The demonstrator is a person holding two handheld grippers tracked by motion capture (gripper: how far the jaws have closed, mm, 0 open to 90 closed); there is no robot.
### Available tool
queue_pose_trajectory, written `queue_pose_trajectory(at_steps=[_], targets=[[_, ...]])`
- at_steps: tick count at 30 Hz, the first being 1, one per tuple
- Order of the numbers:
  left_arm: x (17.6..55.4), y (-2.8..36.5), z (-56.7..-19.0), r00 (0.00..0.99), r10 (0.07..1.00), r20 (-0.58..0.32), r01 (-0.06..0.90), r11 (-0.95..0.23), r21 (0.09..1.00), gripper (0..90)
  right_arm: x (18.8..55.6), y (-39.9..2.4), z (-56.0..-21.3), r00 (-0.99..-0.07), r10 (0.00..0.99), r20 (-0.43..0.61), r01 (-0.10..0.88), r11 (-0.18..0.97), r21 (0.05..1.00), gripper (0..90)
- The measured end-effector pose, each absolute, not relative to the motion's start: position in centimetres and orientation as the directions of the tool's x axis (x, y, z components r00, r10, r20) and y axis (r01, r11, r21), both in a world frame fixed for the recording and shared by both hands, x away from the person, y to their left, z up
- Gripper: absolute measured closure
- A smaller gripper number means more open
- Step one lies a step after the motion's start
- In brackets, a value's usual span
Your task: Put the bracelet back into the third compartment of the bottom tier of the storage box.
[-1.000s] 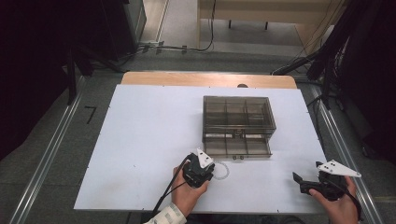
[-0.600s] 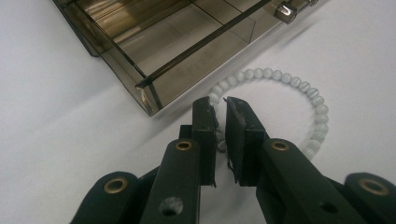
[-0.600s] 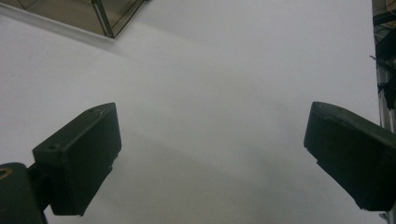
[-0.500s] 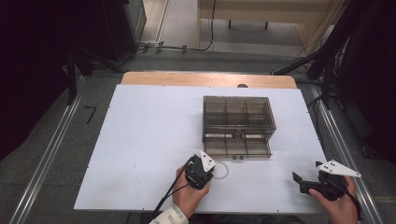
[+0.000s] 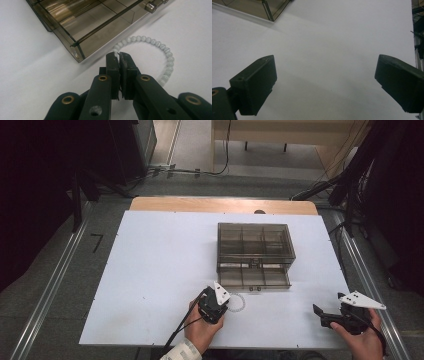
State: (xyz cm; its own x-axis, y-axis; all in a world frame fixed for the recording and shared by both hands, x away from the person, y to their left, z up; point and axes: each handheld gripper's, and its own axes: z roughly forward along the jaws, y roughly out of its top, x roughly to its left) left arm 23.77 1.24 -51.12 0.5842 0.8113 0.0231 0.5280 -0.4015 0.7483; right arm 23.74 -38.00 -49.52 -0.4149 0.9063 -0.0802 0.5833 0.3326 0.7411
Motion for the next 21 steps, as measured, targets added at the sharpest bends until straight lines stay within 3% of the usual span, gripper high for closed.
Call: queue_pose_trajectory(at_steps=[21], targets=[[24.1, 0.9, -48.9, 0.613, 0.789, -0.041, 0.541, -0.382, 0.750, 87.7, 23.8, -38.2, -49.5, -0.412, 0.908, -0.081, 0.582, 0.331, 0.743, 2.5]])
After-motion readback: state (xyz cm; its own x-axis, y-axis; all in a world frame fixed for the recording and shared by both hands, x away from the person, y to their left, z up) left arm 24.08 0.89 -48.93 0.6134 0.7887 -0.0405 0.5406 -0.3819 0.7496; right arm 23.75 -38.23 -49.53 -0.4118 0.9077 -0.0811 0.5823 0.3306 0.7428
